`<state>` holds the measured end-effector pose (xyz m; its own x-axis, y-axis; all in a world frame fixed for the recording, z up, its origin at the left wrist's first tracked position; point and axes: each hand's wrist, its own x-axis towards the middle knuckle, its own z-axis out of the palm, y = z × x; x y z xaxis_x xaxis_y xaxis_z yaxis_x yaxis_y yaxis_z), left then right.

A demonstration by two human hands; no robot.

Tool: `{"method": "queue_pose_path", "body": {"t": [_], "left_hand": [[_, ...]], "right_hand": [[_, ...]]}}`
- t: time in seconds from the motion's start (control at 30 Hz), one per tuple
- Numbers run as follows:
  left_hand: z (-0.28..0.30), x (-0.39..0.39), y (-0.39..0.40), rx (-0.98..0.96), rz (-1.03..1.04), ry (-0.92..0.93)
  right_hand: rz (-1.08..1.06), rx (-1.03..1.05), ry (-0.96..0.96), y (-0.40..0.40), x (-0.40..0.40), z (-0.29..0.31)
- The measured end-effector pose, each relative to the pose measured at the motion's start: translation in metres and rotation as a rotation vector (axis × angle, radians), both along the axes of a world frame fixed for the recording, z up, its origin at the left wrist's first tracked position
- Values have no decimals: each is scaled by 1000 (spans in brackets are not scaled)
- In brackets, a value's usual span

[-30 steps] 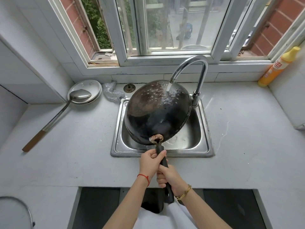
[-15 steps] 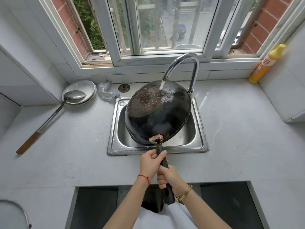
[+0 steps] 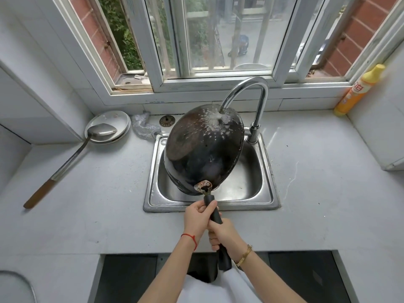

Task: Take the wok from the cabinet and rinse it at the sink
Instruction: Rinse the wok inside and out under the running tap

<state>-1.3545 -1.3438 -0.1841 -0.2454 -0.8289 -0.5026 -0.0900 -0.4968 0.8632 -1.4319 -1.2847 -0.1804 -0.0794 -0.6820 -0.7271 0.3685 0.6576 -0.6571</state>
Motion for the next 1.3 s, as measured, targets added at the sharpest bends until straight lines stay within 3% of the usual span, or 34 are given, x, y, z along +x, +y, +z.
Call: {"method": "queue_pose_path", "body": {"t": [0.67,1.3], "left_hand": [[-5,20,10,60,43,74],[3,0,8,144,-25,222]], "right_hand": [[35,-23,220,6,17,-5],[1,-147,719,13,12,-3]]}}
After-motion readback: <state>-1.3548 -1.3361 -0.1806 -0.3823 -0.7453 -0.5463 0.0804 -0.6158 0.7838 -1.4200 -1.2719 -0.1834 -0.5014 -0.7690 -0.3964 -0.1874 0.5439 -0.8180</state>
